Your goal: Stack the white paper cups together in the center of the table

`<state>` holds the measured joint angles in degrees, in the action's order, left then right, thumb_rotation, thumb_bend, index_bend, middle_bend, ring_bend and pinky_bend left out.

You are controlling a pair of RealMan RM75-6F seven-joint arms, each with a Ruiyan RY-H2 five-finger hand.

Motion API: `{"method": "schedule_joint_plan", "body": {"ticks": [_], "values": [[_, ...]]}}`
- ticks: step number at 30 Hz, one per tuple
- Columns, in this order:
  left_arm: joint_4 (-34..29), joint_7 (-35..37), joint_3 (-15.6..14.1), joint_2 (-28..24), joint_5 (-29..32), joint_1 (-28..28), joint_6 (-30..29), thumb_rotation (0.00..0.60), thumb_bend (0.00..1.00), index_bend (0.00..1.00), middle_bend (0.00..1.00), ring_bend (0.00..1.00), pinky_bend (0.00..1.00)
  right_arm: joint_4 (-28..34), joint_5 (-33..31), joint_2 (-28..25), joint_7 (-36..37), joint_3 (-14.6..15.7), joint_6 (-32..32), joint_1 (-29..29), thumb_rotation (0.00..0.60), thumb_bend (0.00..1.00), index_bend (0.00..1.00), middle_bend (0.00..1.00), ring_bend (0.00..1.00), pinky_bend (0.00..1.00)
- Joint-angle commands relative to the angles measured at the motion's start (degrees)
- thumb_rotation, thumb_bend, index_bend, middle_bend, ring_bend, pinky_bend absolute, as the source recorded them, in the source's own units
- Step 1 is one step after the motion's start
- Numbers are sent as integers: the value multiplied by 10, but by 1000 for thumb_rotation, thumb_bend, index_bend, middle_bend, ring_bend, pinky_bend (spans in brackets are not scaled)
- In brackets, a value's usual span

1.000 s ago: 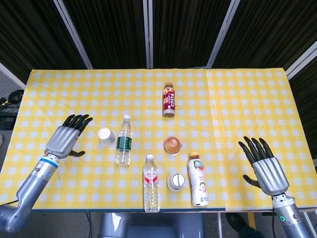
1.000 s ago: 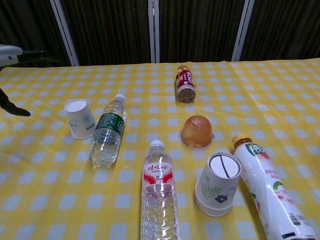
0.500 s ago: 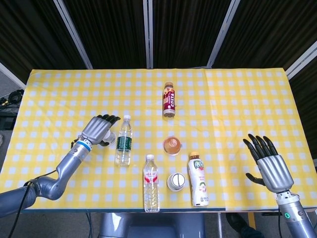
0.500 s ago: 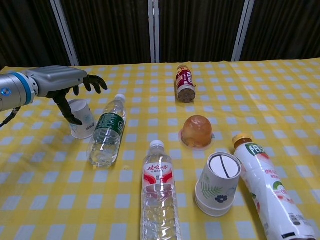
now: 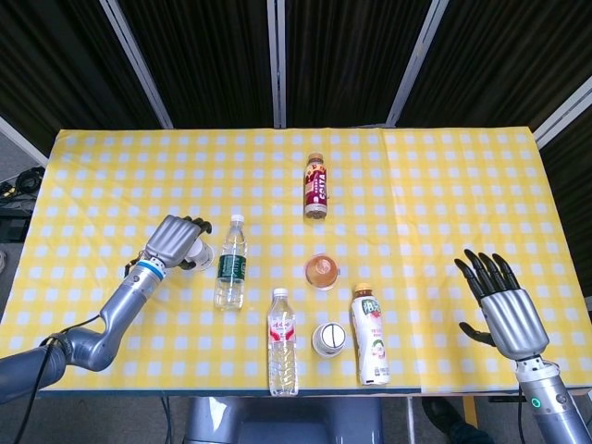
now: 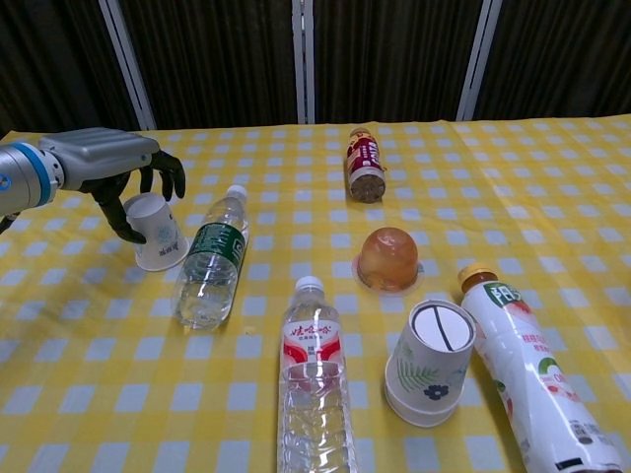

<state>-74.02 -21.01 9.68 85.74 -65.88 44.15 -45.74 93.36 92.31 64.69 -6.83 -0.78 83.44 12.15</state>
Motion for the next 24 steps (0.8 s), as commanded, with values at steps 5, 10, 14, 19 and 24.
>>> {"method": "schedule_joint_plan", "body": {"ticks": [5, 10, 14, 19, 24], "values": [[-7, 8, -5, -4, 5, -5, -13, 600, 231, 501, 479, 519, 649, 2, 1, 1, -3, -3, 0, -2, 600, 0, 0, 0, 0, 0], [-47, 36, 1, -34, -23, -14, -45, 600, 230, 499, 479, 519, 649, 2, 1, 1, -4, -4, -1, -4, 600, 0, 0, 0, 0, 0], [-80, 45, 6, -57, -37, -16, -61, 600, 226, 497, 479, 519, 646, 3, -1, 1, -3, -5, -3, -4, 600, 0, 0, 0, 0, 0], [-152, 50, 14, -96, -75, -12, -82, 600, 220, 498, 479, 518, 636, 4, -2, 0, -2, -7, 0, -6, 600, 0, 0, 0, 0, 0], [-240, 68, 19, -119, -123, 11, -69, 600, 210, 503, 479, 519, 636, 5, -6, -1, -4, -11, 3, -8, 600, 0, 0, 0, 0, 0]]}}
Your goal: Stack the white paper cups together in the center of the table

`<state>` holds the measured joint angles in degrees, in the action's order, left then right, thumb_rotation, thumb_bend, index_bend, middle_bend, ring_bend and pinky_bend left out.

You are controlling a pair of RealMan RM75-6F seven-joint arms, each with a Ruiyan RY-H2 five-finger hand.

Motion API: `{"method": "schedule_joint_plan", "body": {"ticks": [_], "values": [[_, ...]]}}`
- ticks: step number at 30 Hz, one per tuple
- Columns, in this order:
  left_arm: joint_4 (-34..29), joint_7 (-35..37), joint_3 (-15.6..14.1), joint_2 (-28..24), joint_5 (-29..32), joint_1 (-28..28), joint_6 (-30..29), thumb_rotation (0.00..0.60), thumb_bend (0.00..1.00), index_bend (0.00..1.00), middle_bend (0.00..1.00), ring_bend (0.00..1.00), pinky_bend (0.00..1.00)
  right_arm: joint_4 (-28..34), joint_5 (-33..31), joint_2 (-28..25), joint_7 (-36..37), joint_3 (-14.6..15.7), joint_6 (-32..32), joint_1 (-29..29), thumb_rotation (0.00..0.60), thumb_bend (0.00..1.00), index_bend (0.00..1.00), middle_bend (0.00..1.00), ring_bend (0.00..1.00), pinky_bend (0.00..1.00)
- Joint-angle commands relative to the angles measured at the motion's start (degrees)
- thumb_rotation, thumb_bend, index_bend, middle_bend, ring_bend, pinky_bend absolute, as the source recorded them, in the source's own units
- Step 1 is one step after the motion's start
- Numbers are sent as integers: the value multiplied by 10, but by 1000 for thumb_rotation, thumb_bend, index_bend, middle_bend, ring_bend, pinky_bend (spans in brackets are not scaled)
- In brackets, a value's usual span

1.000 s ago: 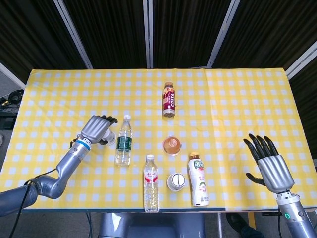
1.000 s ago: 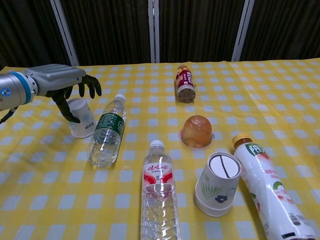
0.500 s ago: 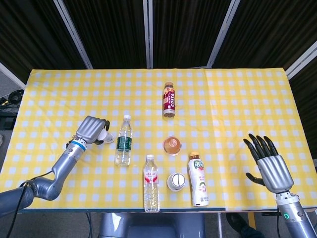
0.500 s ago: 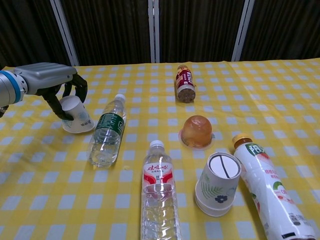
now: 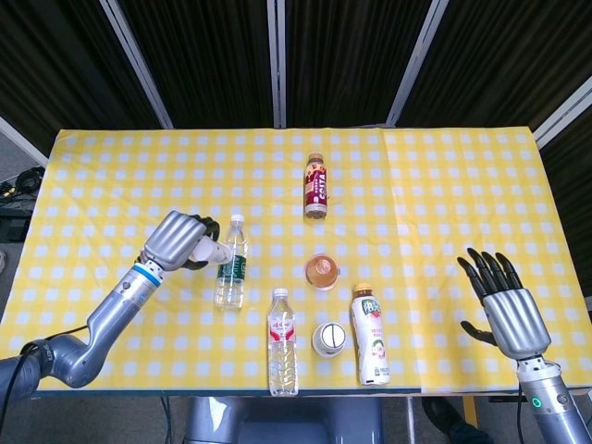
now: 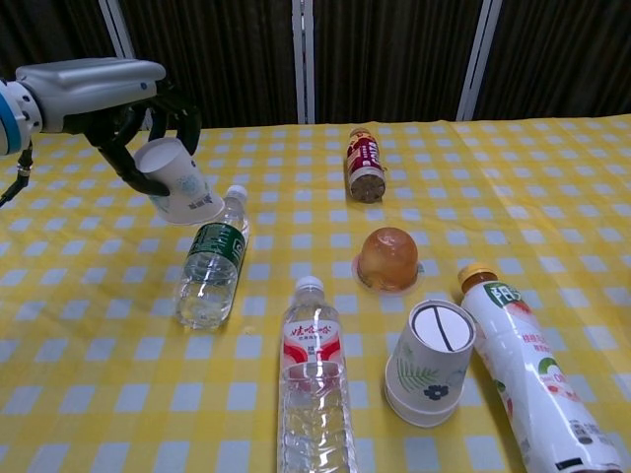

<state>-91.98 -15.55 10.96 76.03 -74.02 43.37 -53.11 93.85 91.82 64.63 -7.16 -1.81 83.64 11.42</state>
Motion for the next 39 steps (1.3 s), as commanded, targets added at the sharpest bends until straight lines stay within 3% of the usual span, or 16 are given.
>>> {"method": "schedule_joint_plan", "body": {"ticks": [1, 10, 18, 33, 36, 39], "values": [[-76, 16, 7, -20, -54, 26, 10, 600, 208, 503, 479, 519, 635, 1, -1, -1, -1, -2, 2, -1, 600, 0, 0, 0, 0, 0], [-108, -10, 16, 42, -91, 104, 68, 600, 198, 516, 485, 519, 637, 1, -10, -2, -6, -8, 9, -7, 600, 0, 0, 0, 0, 0], [-90, -37, 20, 102, -66, 163, 125, 600, 181, 517, 485, 518, 636, 0, -15, -7, 0, -13, 17, -13, 600, 0, 0, 0, 0, 0], [-59, -79, 15, 148, -29, 207, 130, 600, 179, 514, 483, 518, 631, -1, -16, -13, 12, -20, 18, -15, 600, 0, 0, 0, 0, 0], [-56, -85, 10, 151, -22, 212, 132, 600, 153, 458, 402, 466, 585, 0, -17, -14, 14, -21, 19, -16, 600, 0, 0, 0, 0, 0], [-60, -96, 4, 145, -2, 219, 144, 600, 45, 251, 152, 223, 373, -1, -17, -14, 15, -21, 17, -16, 600, 0, 0, 0, 0, 0]]}}
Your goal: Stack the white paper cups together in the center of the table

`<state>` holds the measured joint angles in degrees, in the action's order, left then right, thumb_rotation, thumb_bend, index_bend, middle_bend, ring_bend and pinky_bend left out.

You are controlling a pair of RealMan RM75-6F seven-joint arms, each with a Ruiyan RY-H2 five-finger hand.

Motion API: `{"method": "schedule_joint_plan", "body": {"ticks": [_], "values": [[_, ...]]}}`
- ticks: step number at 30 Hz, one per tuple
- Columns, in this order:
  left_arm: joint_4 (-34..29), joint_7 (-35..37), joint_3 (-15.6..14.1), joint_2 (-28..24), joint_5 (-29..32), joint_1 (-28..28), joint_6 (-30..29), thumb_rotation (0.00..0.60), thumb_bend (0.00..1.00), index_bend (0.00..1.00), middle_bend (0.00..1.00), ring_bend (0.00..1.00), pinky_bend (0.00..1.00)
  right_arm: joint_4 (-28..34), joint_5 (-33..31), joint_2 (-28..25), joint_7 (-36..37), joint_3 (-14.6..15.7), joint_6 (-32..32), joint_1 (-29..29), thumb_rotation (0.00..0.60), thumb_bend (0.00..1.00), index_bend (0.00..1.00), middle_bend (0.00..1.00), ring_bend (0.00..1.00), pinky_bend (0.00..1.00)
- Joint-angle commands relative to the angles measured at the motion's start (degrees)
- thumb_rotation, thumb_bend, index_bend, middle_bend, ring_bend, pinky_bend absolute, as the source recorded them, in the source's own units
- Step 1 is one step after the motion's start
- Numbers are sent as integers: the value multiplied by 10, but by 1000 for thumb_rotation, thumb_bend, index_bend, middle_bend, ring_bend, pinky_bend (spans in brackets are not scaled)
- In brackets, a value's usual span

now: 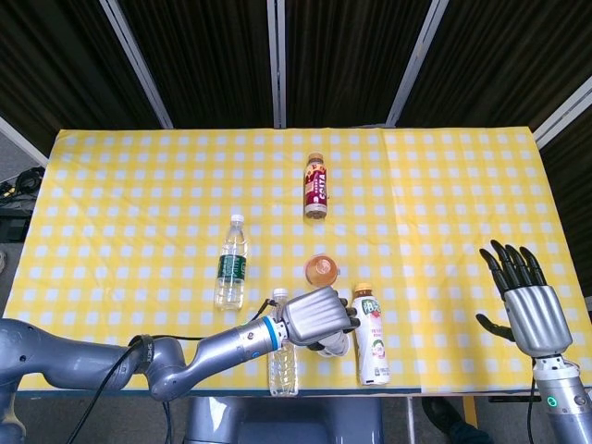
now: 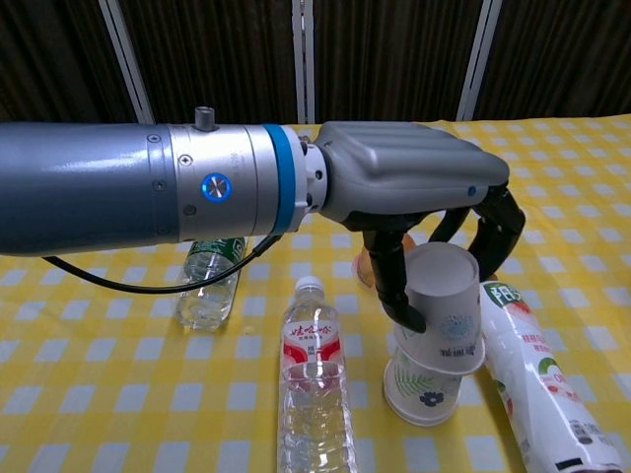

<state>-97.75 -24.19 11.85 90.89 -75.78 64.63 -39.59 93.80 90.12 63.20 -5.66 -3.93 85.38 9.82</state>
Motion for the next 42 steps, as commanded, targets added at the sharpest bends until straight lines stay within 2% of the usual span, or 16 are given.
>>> {"method": "schedule_joint_plan", "body": {"ticks": [1, 3, 6, 10, 14, 16, 23, 27, 30, 34, 42], "values": [[-3, -12, -6, -4, 18, 7, 8, 600, 26, 213, 114, 182, 336, 0, 0, 0, 0, 0, -1, 0, 600, 0, 0, 0, 0, 0], [-5, -17, -7, -5, 27, 9, 6, 600, 2, 148, 52, 116, 276, 0, 0, 0, 0, 0, -1, 0, 600, 0, 0, 0, 0, 0], [-5, -25, -9, -5, 33, 11, -1, 600, 0, 100, 11, 66, 234, 0, 0, 0, 0, -1, -2, 0, 600, 0, 0, 0, 0, 0], [-8, -24, -11, -11, 40, 5, -20, 600, 0, 13, 0, 11, 198, -1, 1, 1, -1, 0, -3, 0, 600, 0, 0, 0, 0, 0], [-10, -25, -13, -20, 48, -7, -43, 600, 0, 0, 0, 0, 178, -1, 2, 0, -1, 0, -3, -1, 600, 0, 0, 0, 0, 0], [-16, -10, -17, -35, 68, -35, -75, 600, 0, 0, 0, 0, 163, 0, 3, 0, 0, 0, -2, -1, 600, 0, 0, 0, 0, 0], [-10, 11, -38, -63, 55, -108, -180, 600, 0, 0, 0, 0, 5, 2, 7, -1, -2, 1, 2, -3, 600, 0, 0, 0, 0, 0], [-9, 21, -48, -79, 47, -154, -245, 600, 0, 0, 0, 0, 0, 4, 10, 0, -4, 1, 2, -3, 600, 0, 0, 0, 0, 0], [-13, 26, -63, -110, 38, -200, -300, 600, 0, 0, 0, 0, 0, 6, 13, 1, -9, 2, 3, -4, 600, 0, 0, 0, 0, 0], [-33, 38, -96, -171, 26, -271, -365, 600, 0, 0, 0, 0, 0, 8, 15, 4, -21, 2, 4, -4, 600, 0, 0, 0, 0, 0], [-50, 73, -161, -241, -6, -410, -489, 600, 0, 0, 0, 0, 0, 15, 26, 7, -38, 5, 11, -8, 600, 0, 0, 0, 0, 0]]}}
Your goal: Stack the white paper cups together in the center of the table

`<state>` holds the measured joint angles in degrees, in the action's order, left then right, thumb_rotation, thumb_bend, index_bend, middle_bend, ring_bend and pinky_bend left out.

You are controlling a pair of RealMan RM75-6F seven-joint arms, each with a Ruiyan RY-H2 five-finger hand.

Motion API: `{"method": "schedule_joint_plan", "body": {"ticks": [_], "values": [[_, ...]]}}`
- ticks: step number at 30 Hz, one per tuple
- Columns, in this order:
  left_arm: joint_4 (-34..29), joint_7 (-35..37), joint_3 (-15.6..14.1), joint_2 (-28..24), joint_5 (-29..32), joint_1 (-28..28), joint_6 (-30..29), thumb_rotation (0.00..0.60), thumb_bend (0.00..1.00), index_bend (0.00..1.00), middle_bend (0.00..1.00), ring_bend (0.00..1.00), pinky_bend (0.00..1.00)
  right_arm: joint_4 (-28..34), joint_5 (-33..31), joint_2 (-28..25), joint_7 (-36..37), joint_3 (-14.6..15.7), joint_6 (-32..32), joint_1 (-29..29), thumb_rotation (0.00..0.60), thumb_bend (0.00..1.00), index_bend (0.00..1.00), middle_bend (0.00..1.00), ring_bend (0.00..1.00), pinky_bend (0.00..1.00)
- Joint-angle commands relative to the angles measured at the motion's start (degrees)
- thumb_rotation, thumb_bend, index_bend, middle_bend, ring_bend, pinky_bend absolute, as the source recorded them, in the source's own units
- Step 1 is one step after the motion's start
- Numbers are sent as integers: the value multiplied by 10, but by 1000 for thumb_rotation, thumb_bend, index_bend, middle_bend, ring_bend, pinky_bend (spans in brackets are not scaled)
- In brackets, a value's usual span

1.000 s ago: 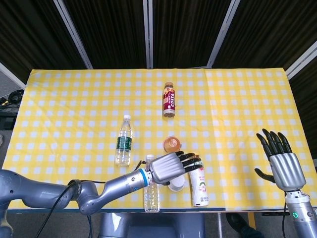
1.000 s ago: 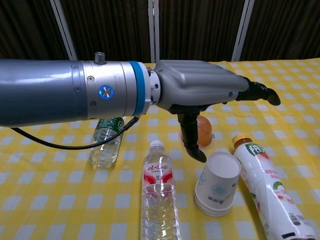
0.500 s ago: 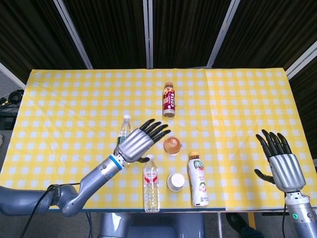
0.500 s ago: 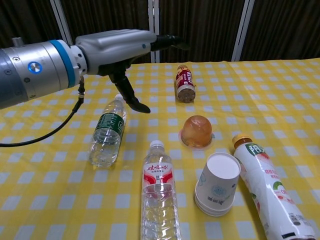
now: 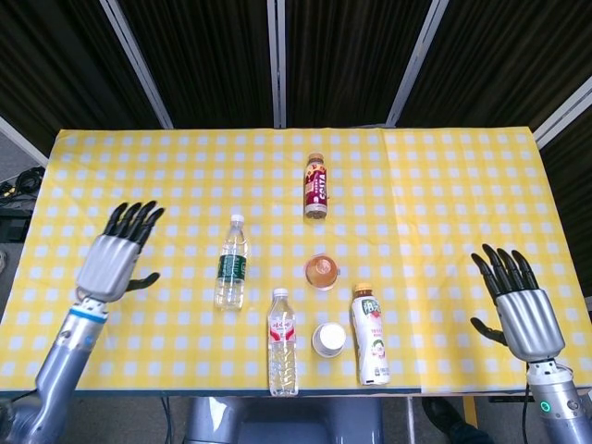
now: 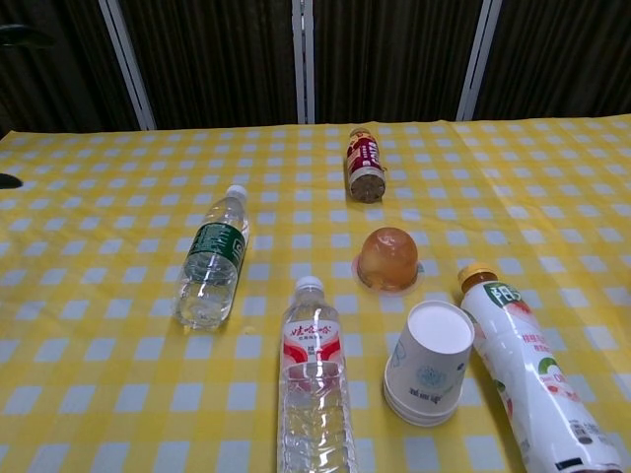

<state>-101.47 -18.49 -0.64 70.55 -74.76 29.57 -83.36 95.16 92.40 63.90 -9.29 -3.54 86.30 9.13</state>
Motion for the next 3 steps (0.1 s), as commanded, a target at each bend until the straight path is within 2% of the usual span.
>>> {"method": "schedule_joint_plan", "body": {"ticks": [1, 3], "values": [[-17, 18, -43, -44, -18, -72, -57, 600, 0, 0, 0, 0, 0, 2, 4, 0, -3, 1, 3, -1, 600, 0, 0, 0, 0, 0], [-21, 22, -56, -55, -22, -93, -68, 600, 0, 0, 0, 0, 0, 3, 6, 1, -5, 2, 3, -2, 600, 0, 0, 0, 0, 0]]}}
